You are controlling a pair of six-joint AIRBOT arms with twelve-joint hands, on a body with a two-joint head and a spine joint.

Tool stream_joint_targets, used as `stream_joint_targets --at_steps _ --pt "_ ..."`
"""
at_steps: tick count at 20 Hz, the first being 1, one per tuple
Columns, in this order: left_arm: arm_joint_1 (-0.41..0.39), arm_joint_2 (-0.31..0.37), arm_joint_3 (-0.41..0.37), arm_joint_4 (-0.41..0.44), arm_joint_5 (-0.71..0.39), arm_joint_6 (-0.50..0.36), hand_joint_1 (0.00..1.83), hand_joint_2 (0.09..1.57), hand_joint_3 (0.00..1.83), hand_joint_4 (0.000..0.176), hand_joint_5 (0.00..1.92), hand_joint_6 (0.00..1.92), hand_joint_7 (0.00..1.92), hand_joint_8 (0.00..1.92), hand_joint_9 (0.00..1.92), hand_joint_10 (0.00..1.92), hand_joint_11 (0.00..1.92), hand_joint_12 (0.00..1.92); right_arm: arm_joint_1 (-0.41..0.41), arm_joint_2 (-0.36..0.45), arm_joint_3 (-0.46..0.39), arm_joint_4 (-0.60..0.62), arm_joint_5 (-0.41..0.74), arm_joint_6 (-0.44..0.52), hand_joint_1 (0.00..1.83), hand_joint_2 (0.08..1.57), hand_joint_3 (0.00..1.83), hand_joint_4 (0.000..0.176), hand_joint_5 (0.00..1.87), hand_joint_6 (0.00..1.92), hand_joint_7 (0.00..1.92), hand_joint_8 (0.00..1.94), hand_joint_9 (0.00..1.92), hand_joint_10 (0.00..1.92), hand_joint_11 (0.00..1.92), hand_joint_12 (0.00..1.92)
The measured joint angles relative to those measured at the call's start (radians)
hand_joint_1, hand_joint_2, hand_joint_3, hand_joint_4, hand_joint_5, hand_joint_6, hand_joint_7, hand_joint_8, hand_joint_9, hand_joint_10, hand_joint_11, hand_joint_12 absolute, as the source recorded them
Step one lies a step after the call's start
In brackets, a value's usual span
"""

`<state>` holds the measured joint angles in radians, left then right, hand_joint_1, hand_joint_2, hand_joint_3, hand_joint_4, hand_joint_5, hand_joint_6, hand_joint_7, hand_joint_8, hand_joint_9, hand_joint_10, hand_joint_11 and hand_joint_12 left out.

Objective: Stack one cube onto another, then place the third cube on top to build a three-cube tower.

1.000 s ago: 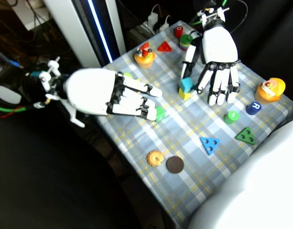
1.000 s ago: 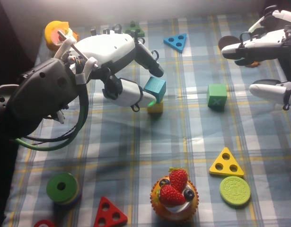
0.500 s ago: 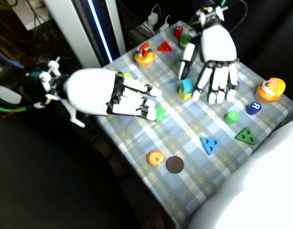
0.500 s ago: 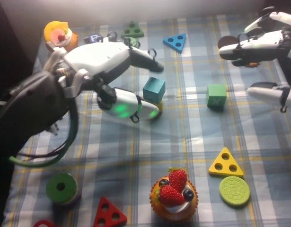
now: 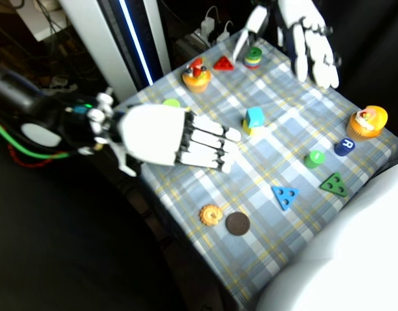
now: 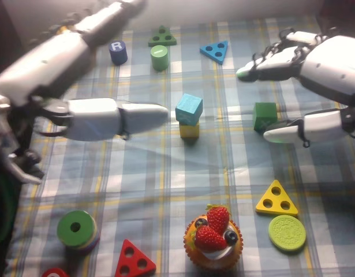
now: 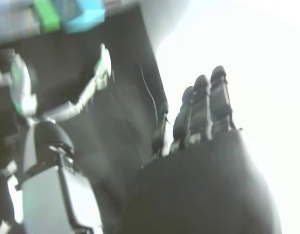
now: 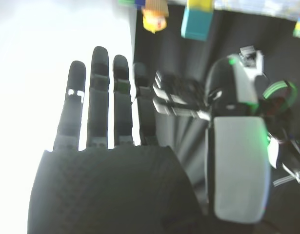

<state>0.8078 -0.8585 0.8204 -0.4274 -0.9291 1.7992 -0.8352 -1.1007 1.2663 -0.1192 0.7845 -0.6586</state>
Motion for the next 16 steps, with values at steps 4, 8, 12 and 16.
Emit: stream_joint_targets --at_steps 4,8,12,16 --pt "0.022 0.014 -0.015 -0.013 -0.074 -0.016 0.69 0.80 0.00 0.176 0.04 0.01 0.03 0.01 0.04 0.01 0.04 0.02 0.035 -0.040 0.045 0.019 -0.072 -0.028 0.81 0.98 0.00 0.000 0.58 0.01 0.54 0.01 0.49 0.00 0.00 1.10" --pt "0.035 0.014 -0.024 -0.014 -0.073 -0.017 0.66 0.78 0.00 0.176 0.06 0.01 0.06 0.01 0.10 0.01 0.09 0.24 0.066 -0.055 0.068 0.031 -0.141 -0.079 0.73 0.99 0.00 0.000 0.66 0.01 0.61 0.01 0.55 0.02 0.00 1.34" --pt "0.035 0.014 -0.024 -0.015 -0.074 -0.017 0.68 0.77 0.00 0.176 0.08 0.00 0.08 0.00 0.11 0.01 0.00 0.44 0.066 -0.057 0.068 0.026 -0.161 -0.079 0.87 0.98 0.00 0.000 0.75 0.02 0.66 0.01 0.58 0.02 0.00 1.32" --pt "0.035 0.014 -0.024 -0.015 -0.074 -0.017 0.69 0.78 0.01 0.176 0.09 0.00 0.08 0.00 0.10 0.00 0.00 0.38 0.066 -0.057 0.068 0.027 -0.166 -0.079 0.94 1.00 0.00 0.000 0.95 0.03 0.70 0.00 0.58 0.00 0.00 1.22"
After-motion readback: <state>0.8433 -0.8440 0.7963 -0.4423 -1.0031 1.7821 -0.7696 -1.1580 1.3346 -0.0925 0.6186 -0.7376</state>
